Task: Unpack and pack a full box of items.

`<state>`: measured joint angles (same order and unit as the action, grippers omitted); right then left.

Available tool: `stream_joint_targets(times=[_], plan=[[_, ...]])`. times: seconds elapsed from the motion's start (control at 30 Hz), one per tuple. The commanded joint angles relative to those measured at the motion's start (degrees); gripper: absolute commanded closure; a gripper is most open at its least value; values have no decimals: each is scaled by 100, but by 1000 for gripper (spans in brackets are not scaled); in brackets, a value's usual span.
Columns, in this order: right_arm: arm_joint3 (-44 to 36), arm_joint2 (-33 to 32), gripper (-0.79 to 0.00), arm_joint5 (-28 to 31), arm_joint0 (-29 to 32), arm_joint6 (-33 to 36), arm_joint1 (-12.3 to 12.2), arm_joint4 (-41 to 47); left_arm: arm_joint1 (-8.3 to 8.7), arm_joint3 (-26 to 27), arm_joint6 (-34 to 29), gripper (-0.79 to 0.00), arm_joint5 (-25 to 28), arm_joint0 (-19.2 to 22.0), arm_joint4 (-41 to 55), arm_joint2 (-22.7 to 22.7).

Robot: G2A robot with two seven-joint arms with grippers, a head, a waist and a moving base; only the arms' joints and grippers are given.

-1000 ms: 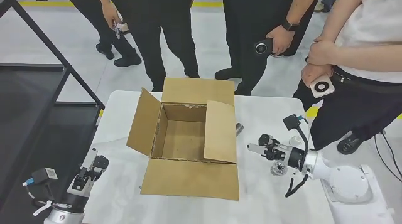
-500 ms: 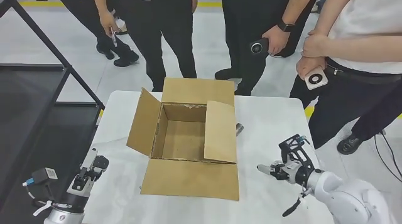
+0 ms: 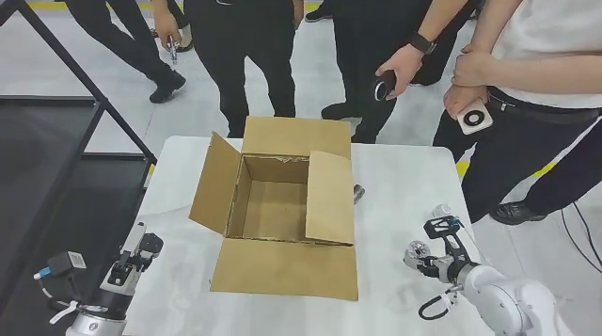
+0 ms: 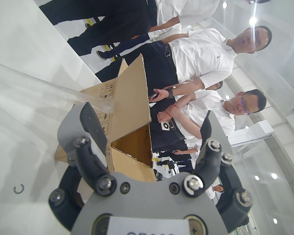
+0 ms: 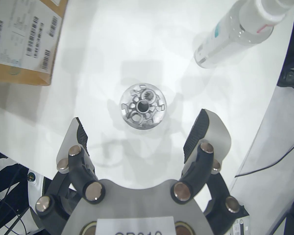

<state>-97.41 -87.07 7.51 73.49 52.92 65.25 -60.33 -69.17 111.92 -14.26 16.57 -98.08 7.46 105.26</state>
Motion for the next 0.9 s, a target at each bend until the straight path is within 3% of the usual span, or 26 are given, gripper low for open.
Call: stream_joint_targets(times=[0.0, 0.47, 0.5, 0.57, 0.67, 0.73, 0.87], plan=[[145, 64, -785, -11, -87, -37, 5, -12, 0, 0, 0, -785, 0, 0, 0, 0], [973, 340, -767, -221, -508, -286, 30, -120, 0, 0, 0, -785, 0, 0, 0, 0], [1011, 353, -739, -214, -527, -290, 31, -111, 0, 0, 0, -785, 0, 0, 0, 0], [1084, 375, -588, -195, -568, -296, 31, -91, 0, 0, 0, -785, 0, 0, 0, 0], [1199, 411, -554, -171, -636, -327, 34, -54, 0, 0, 0, -785, 0, 0, 0, 0], [1265, 430, -376, -150, -681, -344, 36, -19, 0, 0, 0, -785, 0, 0, 0, 0], [1329, 452, -296, -109, -733, -380, 34, 27, 0, 0, 0, -785, 0, 0, 0, 0]])
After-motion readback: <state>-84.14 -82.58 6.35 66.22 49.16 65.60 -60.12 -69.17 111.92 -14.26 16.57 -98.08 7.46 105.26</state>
